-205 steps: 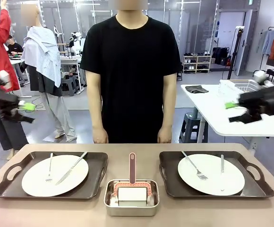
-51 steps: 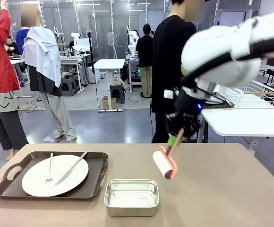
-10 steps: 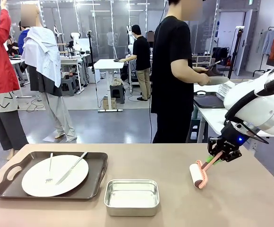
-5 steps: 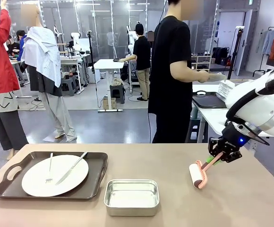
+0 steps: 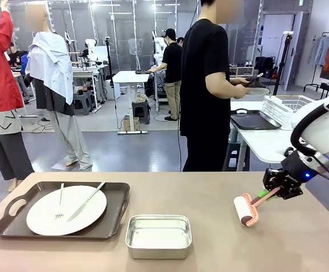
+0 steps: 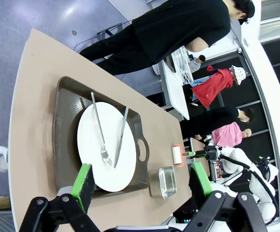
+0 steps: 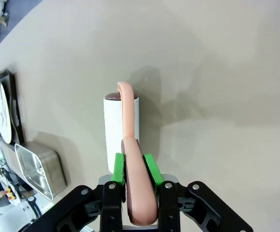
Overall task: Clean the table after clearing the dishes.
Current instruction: When the left (or right) Handle tray is removed, use the left hand (or right hand) to clean the left (or right) side of the table with the Lint Roller.
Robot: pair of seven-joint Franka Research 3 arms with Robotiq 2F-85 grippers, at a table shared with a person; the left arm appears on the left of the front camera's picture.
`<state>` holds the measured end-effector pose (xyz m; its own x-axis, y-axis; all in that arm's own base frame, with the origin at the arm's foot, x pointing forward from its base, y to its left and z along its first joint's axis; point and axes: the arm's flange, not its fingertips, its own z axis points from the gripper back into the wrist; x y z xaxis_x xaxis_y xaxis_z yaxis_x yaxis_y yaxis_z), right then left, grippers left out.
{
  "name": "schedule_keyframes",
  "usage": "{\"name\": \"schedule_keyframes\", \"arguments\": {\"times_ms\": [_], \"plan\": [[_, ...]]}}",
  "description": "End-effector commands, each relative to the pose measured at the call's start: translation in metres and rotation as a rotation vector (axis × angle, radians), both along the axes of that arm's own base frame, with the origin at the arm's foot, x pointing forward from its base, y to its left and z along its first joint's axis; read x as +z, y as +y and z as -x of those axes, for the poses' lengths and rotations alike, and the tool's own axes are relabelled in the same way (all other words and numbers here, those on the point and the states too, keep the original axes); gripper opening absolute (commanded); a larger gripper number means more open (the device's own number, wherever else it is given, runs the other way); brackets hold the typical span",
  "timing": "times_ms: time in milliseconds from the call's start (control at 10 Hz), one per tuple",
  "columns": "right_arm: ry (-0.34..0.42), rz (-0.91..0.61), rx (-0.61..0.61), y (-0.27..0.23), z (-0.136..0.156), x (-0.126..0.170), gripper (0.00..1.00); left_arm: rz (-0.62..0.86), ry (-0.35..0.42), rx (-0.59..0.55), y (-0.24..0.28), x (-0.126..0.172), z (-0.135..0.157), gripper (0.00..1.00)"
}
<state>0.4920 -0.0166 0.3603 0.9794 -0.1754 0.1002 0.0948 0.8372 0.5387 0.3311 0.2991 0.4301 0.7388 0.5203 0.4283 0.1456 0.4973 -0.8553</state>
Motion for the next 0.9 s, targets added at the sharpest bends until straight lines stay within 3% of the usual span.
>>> {"name": "schedule_keyframes", "arguments": {"times_ms": [0, 300, 800], "plan": [[0.001, 0.157, -0.048, -0.045, 0.018, -0.041, 0.22, 0.011, -0.013, -0.004, 0.002, 0.003, 0.0, 1.0], [0.046, 0.279, -0.114, -0.091, 0.03, -0.038, 0.22, 0.011, -0.013, -0.004, 0.002, 0.003, 0.0, 1.0], [0.065, 0.416, -0.154, -0.114, 0.038, -0.004, 0.22, 0.011, -0.013, -0.004, 0.002, 0.003, 0.0, 1.0]]}}
